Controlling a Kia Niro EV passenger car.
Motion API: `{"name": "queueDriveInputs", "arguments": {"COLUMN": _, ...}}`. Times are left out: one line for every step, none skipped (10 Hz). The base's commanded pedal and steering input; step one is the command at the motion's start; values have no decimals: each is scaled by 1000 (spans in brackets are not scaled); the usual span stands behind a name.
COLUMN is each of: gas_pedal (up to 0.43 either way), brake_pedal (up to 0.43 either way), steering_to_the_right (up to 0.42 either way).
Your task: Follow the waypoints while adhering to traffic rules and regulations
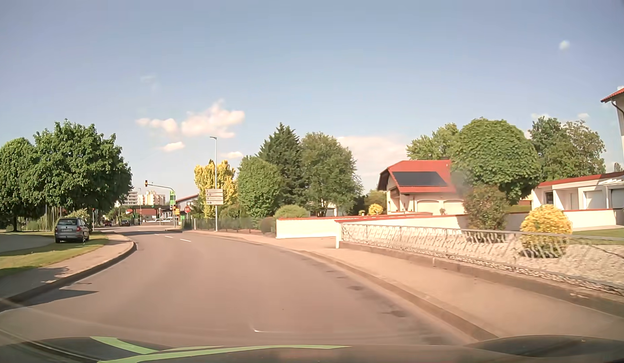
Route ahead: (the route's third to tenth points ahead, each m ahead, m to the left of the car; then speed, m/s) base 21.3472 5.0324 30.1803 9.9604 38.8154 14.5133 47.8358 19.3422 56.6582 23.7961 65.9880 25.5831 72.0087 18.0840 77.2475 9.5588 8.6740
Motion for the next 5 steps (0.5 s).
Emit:
{"name": "queueDriveInputs", "arguments": {"gas_pedal": 47, "brake_pedal": 0, "steering_to_the_right": -85}}
{"name": "queueDriveInputs", "arguments": {"gas_pedal": 47, "brake_pedal": 0, "steering_to_the_right": -85}}
{"name": "queueDriveInputs", "arguments": {"gas_pedal": 47, "brake_pedal": 0, "steering_to_the_right": -84}}
{"name": "queueDriveInputs", "arguments": {"gas_pedal": 47, "brake_pedal": 0, "steering_to_the_right": -84}}
{"name": "queueDriveInputs", "arguments": {"gas_pedal": 47, "brake_pedal": 0, "steering_to_the_right": -84}}
